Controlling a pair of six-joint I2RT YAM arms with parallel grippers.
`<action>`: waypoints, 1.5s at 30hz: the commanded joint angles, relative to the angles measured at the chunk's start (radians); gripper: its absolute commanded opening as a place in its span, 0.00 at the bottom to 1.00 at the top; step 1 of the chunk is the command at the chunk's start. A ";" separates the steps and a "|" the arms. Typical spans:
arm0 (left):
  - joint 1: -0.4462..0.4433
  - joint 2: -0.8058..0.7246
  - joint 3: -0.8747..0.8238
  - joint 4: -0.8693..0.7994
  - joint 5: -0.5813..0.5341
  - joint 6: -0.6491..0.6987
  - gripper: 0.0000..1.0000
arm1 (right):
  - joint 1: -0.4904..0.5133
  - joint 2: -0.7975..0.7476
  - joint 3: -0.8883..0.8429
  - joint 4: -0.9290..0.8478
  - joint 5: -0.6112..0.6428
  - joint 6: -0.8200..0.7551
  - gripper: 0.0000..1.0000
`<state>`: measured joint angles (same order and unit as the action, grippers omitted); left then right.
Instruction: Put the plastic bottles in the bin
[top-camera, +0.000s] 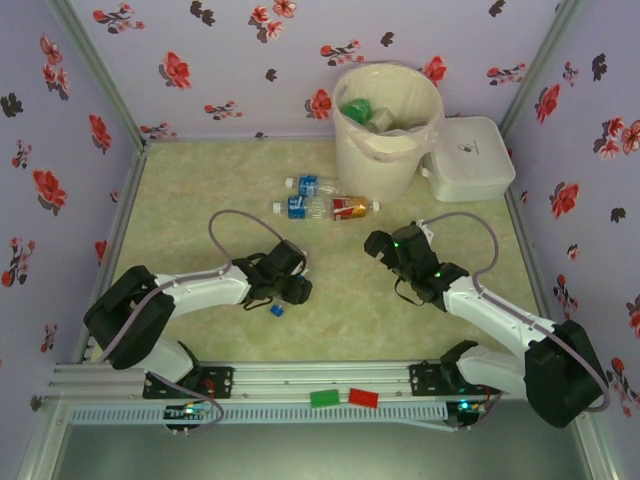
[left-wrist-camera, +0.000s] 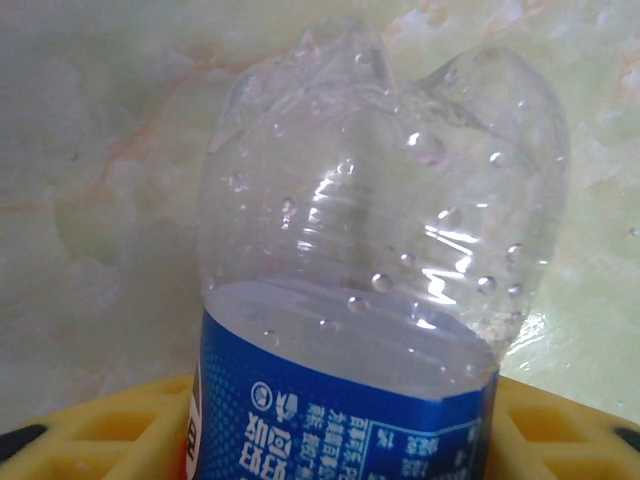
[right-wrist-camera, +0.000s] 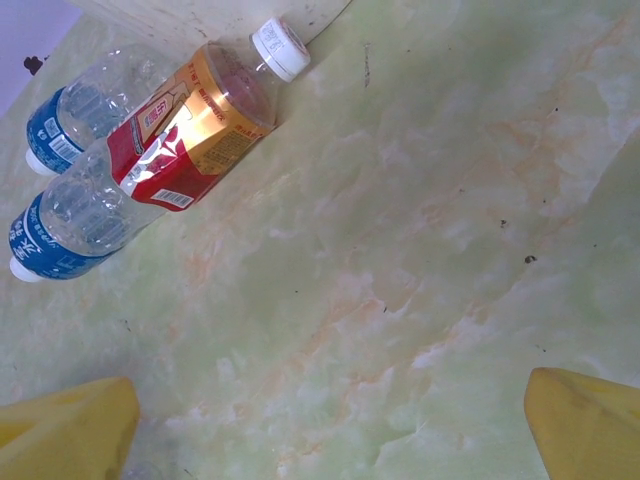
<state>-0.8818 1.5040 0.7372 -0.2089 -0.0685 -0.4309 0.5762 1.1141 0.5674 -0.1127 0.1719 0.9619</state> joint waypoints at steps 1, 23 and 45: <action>-0.008 -0.063 -0.015 0.027 -0.027 0.000 0.47 | 0.008 0.005 0.003 0.021 0.013 0.021 1.00; 0.025 -0.264 0.307 0.127 -0.124 0.139 0.42 | 0.022 0.034 -0.014 0.143 -0.098 -0.032 1.00; 0.110 0.616 1.644 -0.006 0.031 0.477 0.41 | 0.090 -0.097 -0.109 0.120 -0.025 0.026 0.99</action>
<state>-0.7868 2.0121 2.1921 -0.1291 -0.0731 -0.0120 0.6571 1.0542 0.4709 0.0071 0.1028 0.9802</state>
